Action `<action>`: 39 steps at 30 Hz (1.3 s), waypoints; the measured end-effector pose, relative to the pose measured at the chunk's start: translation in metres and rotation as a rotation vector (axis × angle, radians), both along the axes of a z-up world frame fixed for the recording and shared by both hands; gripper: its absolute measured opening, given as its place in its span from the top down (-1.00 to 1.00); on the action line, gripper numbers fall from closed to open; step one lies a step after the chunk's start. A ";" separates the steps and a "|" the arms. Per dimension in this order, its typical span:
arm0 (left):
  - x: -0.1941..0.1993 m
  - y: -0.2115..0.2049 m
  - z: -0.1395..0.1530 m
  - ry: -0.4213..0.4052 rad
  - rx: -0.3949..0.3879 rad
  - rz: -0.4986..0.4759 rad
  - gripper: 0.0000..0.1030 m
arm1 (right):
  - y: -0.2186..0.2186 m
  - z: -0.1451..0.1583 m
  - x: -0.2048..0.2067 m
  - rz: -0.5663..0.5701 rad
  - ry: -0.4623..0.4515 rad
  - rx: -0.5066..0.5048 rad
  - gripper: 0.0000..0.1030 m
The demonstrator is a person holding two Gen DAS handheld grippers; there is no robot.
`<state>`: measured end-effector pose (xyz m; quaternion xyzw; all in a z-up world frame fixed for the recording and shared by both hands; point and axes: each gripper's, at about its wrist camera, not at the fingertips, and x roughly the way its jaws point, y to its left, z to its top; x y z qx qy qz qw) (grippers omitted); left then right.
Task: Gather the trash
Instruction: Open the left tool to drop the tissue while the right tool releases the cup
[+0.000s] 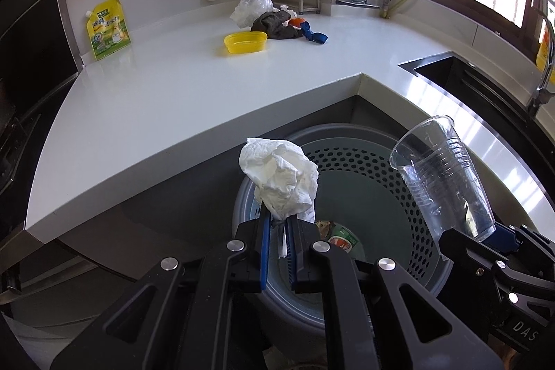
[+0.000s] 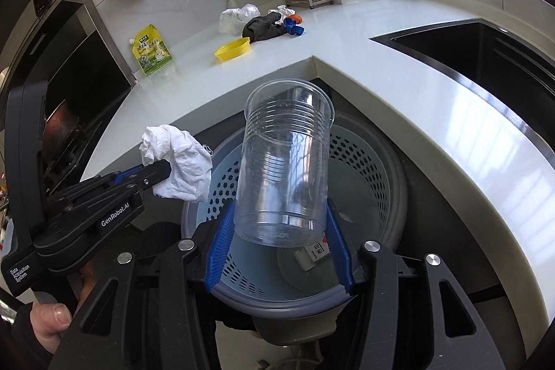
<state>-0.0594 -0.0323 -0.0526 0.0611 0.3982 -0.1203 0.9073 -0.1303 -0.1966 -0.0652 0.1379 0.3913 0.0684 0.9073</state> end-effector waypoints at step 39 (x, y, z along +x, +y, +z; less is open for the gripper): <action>0.011 -0.013 -0.044 0.146 0.000 -0.028 0.78 | -0.005 -0.041 0.016 -0.002 0.122 -0.009 0.03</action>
